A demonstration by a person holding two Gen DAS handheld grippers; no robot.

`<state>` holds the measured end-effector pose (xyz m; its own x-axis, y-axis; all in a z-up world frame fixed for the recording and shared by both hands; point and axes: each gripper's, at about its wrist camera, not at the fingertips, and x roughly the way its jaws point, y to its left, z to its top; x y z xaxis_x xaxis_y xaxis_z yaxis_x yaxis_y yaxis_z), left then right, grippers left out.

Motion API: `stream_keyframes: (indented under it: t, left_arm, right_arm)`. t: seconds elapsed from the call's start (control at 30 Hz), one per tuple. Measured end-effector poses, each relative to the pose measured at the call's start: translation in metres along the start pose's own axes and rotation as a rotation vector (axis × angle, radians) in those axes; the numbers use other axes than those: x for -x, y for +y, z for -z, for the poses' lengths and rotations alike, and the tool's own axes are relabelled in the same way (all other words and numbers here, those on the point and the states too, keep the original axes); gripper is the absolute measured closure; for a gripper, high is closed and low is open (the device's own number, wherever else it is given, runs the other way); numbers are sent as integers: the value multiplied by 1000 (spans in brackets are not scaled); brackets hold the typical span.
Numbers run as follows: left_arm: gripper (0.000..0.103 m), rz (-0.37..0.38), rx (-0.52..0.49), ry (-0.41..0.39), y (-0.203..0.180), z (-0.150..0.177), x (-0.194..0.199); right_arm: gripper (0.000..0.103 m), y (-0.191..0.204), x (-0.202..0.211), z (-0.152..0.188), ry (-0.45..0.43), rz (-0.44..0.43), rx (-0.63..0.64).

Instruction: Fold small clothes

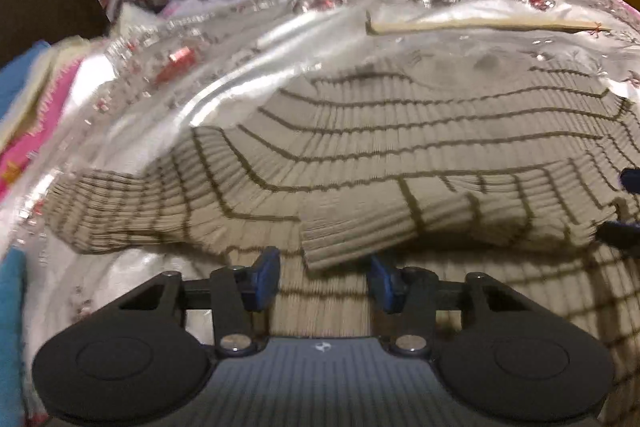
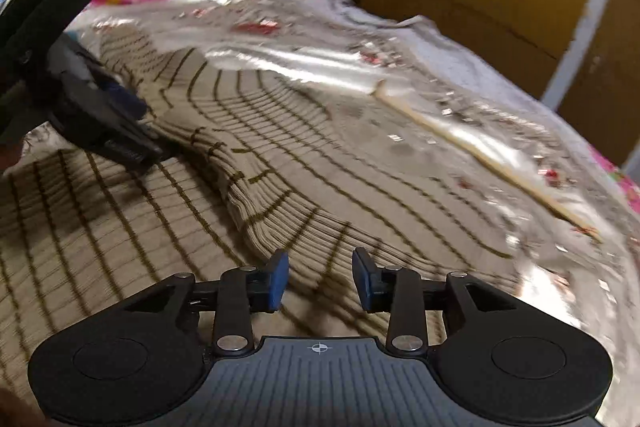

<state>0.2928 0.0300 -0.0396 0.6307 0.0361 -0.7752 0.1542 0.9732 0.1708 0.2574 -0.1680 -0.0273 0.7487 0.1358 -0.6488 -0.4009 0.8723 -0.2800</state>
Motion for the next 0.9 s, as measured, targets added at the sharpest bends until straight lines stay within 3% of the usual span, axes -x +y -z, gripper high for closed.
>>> stream_keyframes:
  t: [0.1, 0.13, 0.23, 0.33, 0.53, 0.7, 0.77, 0.83, 0.9]
  left_arm:
    - [54, 20, -3, 12, 1, -7, -8]
    - [61, 26, -7, 17, 1, -9, -8]
    - [82, 35, -14, 50, 4, -19, -9]
    - [87, 39, -1, 88, 16, -34, -15]
    - [89, 46, 28, 75, 35, -45, 2]
    - [89, 28, 5, 145, 41, -22, -2]
    - [88, 66, 42, 148, 48, -16, 1]
    - [85, 78, 60, 137, 53, -11, 5]
    - [83, 72, 35, 137, 51, -11, 5]
  right_arm:
    - [74, -2, -19, -4, 18, 0, -11]
    - [75, -5, -23, -6, 25, -4, -34]
    - [97, -19, -25, -12, 47, -22, -134]
    - [103, -39, -20, -19, 56, -38, -264]
    - [103, -73, 3, -30, 36, -56, -381]
    - [93, -44, 12, -14, 108, -76, -204]
    - [91, -33, 10, -9, 124, -72, -137]
    - [84, -23, 7, -7, 126, -67, -50]
    - [68, -13, 3, -6, 105, -47, 43]
